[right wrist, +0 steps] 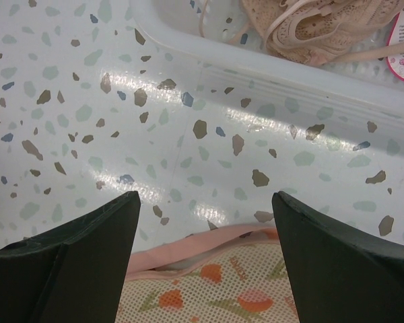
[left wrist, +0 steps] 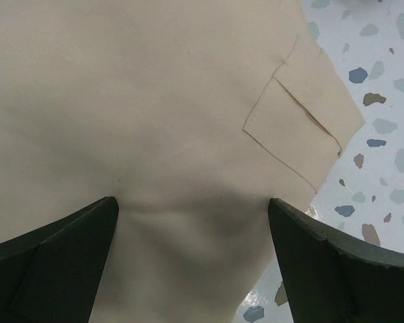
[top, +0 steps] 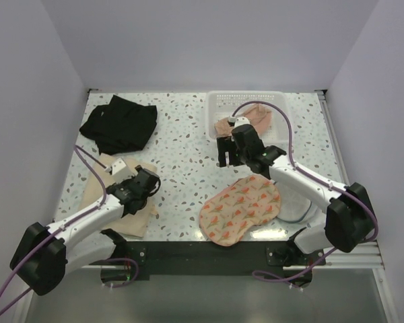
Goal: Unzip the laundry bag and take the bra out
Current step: Move the distractor to the center of the board.
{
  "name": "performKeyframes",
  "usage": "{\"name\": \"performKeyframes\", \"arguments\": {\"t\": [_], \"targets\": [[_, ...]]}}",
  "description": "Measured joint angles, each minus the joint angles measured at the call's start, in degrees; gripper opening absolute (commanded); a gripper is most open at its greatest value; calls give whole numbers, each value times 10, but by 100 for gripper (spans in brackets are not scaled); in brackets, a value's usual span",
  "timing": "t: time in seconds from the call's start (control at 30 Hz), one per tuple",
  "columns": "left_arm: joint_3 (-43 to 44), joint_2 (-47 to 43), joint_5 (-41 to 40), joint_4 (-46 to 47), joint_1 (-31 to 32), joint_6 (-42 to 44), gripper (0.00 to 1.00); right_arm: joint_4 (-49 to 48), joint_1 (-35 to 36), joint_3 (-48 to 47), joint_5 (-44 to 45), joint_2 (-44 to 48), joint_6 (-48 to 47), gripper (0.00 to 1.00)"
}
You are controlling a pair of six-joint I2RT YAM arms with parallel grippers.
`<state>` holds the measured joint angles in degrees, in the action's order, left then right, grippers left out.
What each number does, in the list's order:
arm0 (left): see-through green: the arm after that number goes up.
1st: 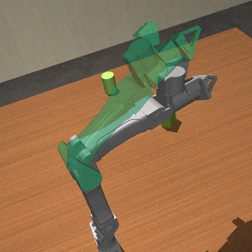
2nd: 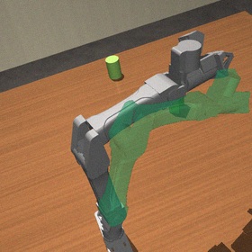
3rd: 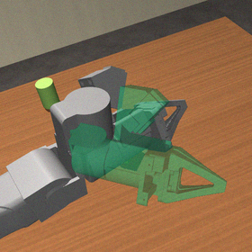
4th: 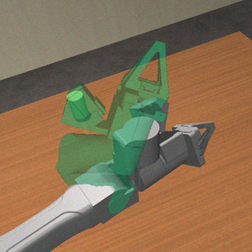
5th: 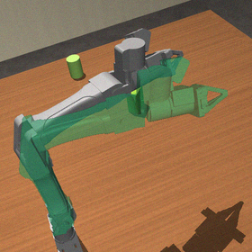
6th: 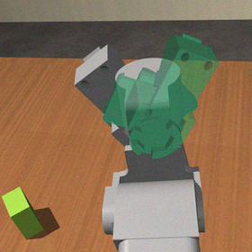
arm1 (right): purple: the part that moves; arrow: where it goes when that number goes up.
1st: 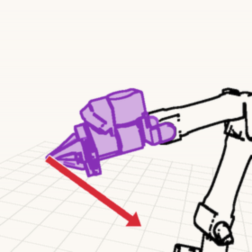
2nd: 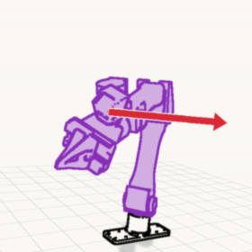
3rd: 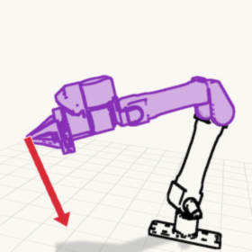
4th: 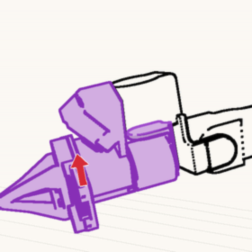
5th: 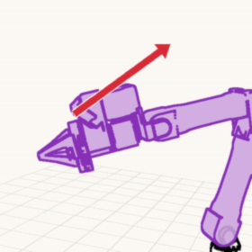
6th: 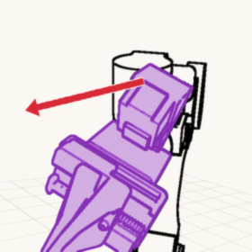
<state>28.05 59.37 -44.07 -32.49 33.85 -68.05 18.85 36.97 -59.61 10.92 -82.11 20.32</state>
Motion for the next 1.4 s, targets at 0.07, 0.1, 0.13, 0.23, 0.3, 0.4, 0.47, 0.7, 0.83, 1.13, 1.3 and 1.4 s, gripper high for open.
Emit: {"name": "performKeyframes", "arguments": {"t": [0.07,0.1,0.13,0.23,0.3,0.4,0.47,0.7,0.83,1.13,1.3,1.4], "targets": [[0,17,0,3,-10,-3,100,1,0,0,1,1,0,83],[-1,23,1,7,-17,-2,100,1,0,0,2,2,0,83],[-5,26,8,17,-31,0,100,2,0,0,2,5,0,83],[-15,23,26,37,-72,9,100,5,0,0,4,14,0,83],[-20,3,45,51,-110,23,100,6,0,0,6,21,0,83],[-24,-24,64,64,-159,43,100,9,0,0,10,32,0,83],[-24,-27,76,76,-193,58,100,9,0,0,14,38,0,83],[-25,0,116,107,-264,92,100,9,0,1,16,44,0,83],[-26,16,146,134,-305,106,100,10,0,1,17,44,0,83],[-36,67,231,249,-431,122,100,17,0,1,19,45,-7,83],[-33,68,247,261,-453,123,100,34,0,1,26,45,-10,83],[-32,67,255,261,-460,124,100,37,0,2,34,46,-9,84]]}}
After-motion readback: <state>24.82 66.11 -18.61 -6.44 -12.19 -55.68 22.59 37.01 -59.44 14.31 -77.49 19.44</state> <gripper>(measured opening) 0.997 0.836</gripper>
